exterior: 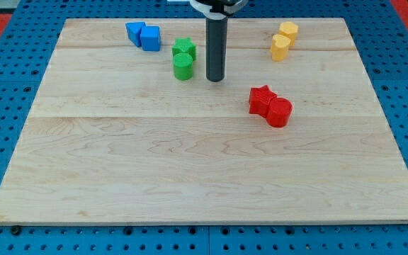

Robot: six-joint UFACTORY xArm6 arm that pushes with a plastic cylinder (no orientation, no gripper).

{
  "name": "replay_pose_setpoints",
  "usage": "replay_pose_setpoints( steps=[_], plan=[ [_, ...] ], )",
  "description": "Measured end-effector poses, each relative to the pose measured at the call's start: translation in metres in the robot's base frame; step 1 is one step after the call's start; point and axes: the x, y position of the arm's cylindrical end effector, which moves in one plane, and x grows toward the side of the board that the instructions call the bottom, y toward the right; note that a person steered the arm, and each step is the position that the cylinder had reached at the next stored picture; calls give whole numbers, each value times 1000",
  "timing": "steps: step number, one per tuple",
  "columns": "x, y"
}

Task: Tap the left of yellow heart

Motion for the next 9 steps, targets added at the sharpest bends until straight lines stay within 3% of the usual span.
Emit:
replay_pose_setpoints(
  steps=[2,6,8,9],
  plan=[
    [-74,33],
    [-81,107],
    [-82,107],
    [-25,88]
  ],
)
